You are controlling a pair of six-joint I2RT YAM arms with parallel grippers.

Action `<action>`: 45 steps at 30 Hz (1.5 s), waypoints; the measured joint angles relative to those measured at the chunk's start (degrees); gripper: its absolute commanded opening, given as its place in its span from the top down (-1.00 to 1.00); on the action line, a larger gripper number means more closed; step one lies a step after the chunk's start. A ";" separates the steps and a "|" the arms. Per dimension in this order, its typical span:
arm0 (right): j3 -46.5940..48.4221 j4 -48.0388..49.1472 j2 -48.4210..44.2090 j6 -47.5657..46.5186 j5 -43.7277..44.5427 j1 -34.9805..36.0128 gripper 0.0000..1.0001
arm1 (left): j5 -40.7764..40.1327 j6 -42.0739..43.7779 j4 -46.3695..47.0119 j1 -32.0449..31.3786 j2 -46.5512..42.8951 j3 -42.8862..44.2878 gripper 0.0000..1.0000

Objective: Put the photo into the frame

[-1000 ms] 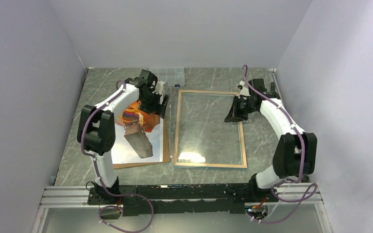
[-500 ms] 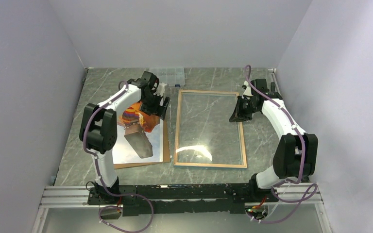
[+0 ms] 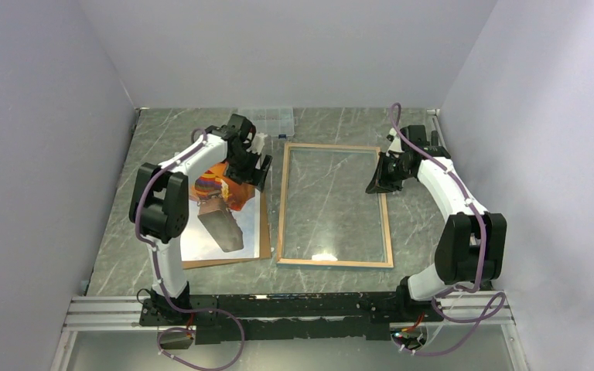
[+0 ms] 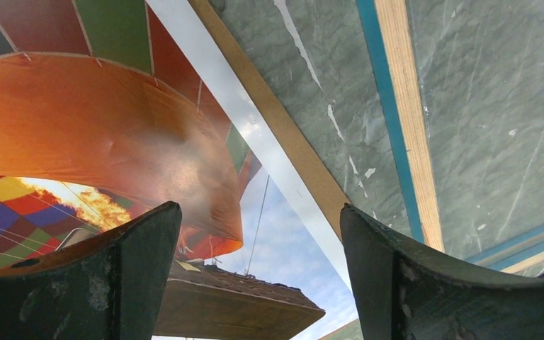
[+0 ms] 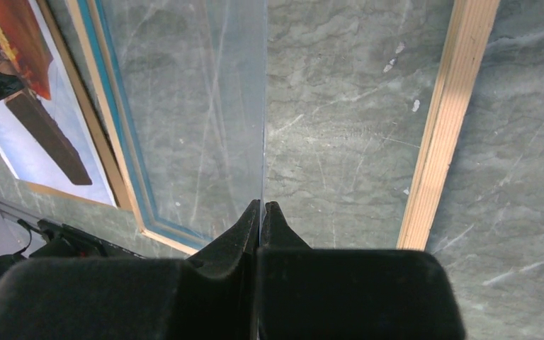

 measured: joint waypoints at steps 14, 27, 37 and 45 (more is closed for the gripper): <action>0.00 2.80 -1.36 -0.57 -3.80 2.29 1.00 | -0.57 -1.73 1.90 -6.71 11.41 11.15 -0.60; 1.14 6.51 3.37 2.27 -3.23 11.91 1.00 | -7.19 -2.69 7.58 -5.75 9.53 3.91 -0.47; 3.19 11.74 8.37 8.57 -1.60 18.60 1.00 | -7.50 -1.01 7.72 3.37 5.70 -1.75 -0.52; 3.72 13.31 8.79 11.72 0.37 19.98 1.00 | -4.42 1.18 5.40 5.84 3.13 -2.38 -0.62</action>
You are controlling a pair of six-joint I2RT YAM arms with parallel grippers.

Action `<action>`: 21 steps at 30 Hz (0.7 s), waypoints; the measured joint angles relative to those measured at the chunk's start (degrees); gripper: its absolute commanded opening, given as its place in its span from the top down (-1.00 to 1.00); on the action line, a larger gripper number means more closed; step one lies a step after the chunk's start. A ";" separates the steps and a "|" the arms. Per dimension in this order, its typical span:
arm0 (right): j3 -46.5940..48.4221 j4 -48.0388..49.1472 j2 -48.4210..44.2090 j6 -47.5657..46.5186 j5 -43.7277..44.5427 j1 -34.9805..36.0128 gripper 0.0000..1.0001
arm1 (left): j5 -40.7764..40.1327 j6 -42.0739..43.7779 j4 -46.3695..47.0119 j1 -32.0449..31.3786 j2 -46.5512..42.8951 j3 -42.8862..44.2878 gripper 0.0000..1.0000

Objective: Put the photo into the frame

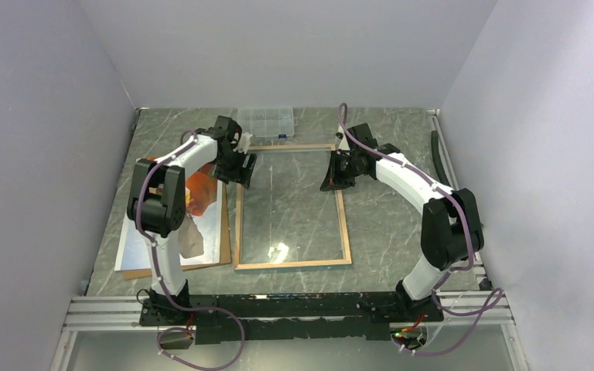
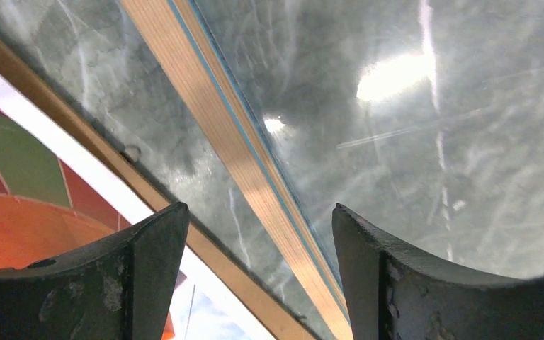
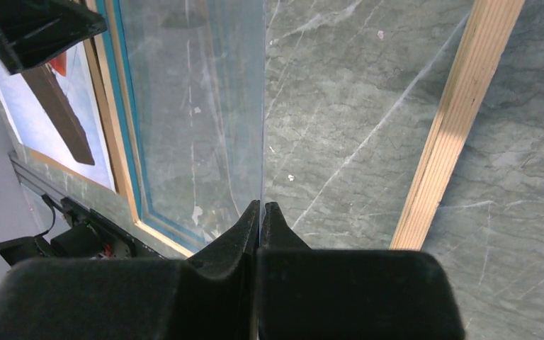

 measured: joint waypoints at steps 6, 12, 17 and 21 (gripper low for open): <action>-0.02 1.25 -0.83 0.00 -1.18 -0.02 1.00 | 6.62 1.38 -4.26 4.63 -5.46 1.75 -0.63; -0.02 4.15 -3.67 0.70 -3.52 0.00 1.00 | 5.68 2.25 -3.13 9.99 -10.29 0.52 -0.46; -0.02 5.81 -4.76 1.49 -4.35 0.00 1.00 | 4.55 1.81 -0.68 9.38 -8.28 -5.11 -0.35; -0.46 6.88 -4.96 1.90 -4.52 0.00 1.00 | 4.42 1.53 0.02 8.83 -4.52 -7.91 -0.27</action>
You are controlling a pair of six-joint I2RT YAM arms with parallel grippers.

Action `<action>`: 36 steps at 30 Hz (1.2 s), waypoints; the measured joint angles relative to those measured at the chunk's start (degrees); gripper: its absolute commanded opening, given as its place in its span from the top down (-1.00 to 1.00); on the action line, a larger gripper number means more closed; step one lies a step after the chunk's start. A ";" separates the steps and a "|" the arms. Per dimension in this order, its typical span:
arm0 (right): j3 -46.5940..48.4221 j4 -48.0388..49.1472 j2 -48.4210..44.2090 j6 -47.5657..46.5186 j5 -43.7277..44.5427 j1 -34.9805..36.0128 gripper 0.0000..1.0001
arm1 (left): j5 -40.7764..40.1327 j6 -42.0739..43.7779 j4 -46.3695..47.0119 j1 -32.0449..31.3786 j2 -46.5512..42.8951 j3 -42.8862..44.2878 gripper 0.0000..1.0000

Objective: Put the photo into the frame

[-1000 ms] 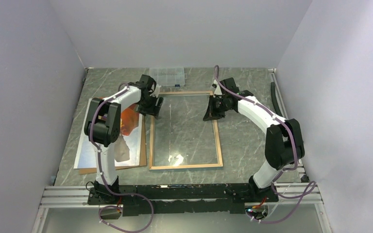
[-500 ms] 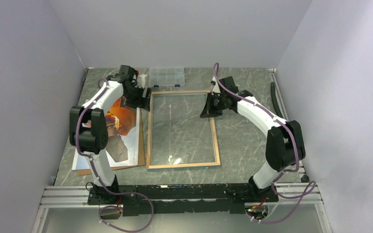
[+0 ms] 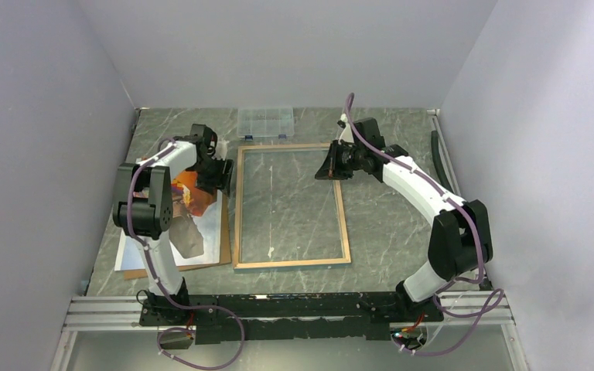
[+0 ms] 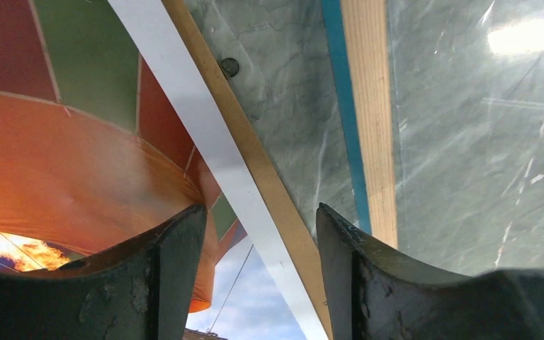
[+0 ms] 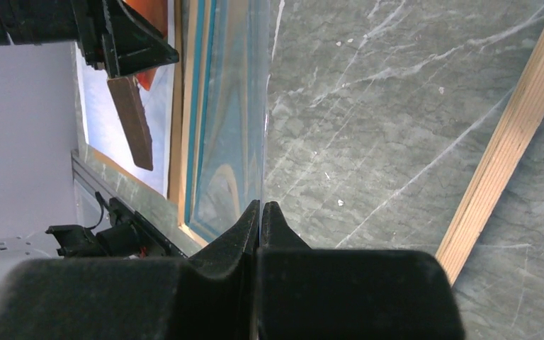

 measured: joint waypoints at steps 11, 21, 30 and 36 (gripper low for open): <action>-2.75 4.15 -2.40 1.66 -1.31 0.00 1.00 | -0.59 -1.22 2.69 -0.24 0.42 -0.39 -0.11; -5.81 10.29 -3.08 6.10 -5.44 -0.02 1.00 | -1.75 -1.46 3.67 -2.47 0.42 -0.52 -0.04; -5.81 11.74 -3.08 7.08 -6.99 -0.02 1.00 | -2.67 -1.51 4.04 -3.19 0.42 -0.72 0.00; -5.81 13.14 -3.08 8.04 -8.15 -0.02 1.00 | -3.41 -1.68 4.09 -3.52 0.42 -0.72 0.03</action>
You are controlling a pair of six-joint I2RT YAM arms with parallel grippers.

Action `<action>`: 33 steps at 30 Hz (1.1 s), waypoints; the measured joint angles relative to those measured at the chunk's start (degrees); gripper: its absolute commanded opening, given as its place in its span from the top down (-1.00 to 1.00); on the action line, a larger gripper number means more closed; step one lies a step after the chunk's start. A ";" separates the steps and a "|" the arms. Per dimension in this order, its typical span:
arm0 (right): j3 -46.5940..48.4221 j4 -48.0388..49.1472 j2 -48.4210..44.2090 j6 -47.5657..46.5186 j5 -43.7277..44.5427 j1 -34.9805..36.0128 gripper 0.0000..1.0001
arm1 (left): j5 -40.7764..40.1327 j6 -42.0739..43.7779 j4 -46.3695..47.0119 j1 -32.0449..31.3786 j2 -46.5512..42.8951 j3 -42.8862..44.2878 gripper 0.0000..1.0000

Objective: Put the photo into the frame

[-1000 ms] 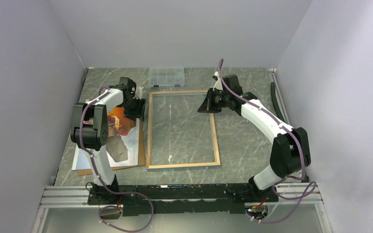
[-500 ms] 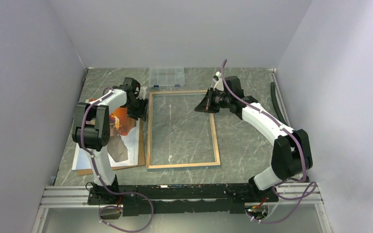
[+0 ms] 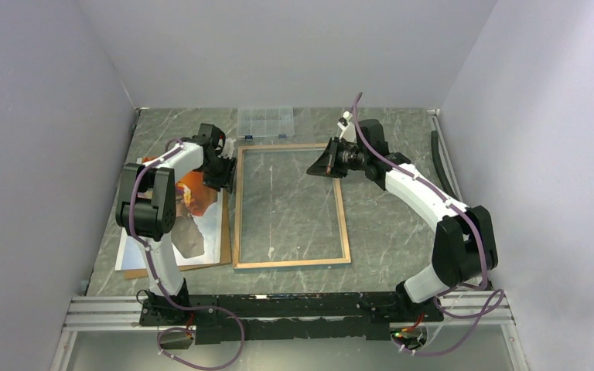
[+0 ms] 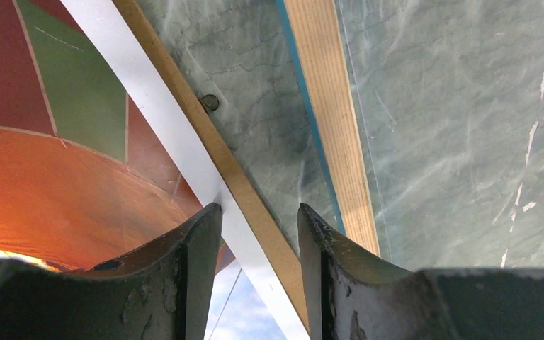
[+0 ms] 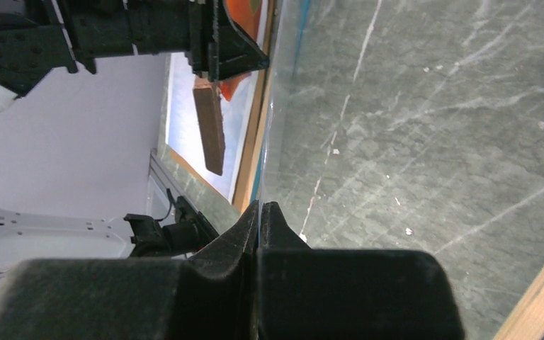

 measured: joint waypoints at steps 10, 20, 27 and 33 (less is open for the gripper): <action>-1.81 8.96 -2.16 3.85 -3.13 0.04 1.00 | -0.09 -0.20 0.50 -0.11 0.00 -0.33 0.06; -1.99 10.71 -2.03 6.43 -3.45 0.42 1.00 | -0.33 -0.20 0.81 -0.11 -0.13 -0.57 0.08; -4.22 11.63 -1.70 12.68 -2.69 1.36 1.00 | -0.48 -0.20 1.18 -0.15 -0.50 -0.98 0.09; -4.79 9.81 -2.58 15.30 0.63 2.60 1.00 | -0.48 -0.20 1.44 -0.17 -0.76 -1.33 0.10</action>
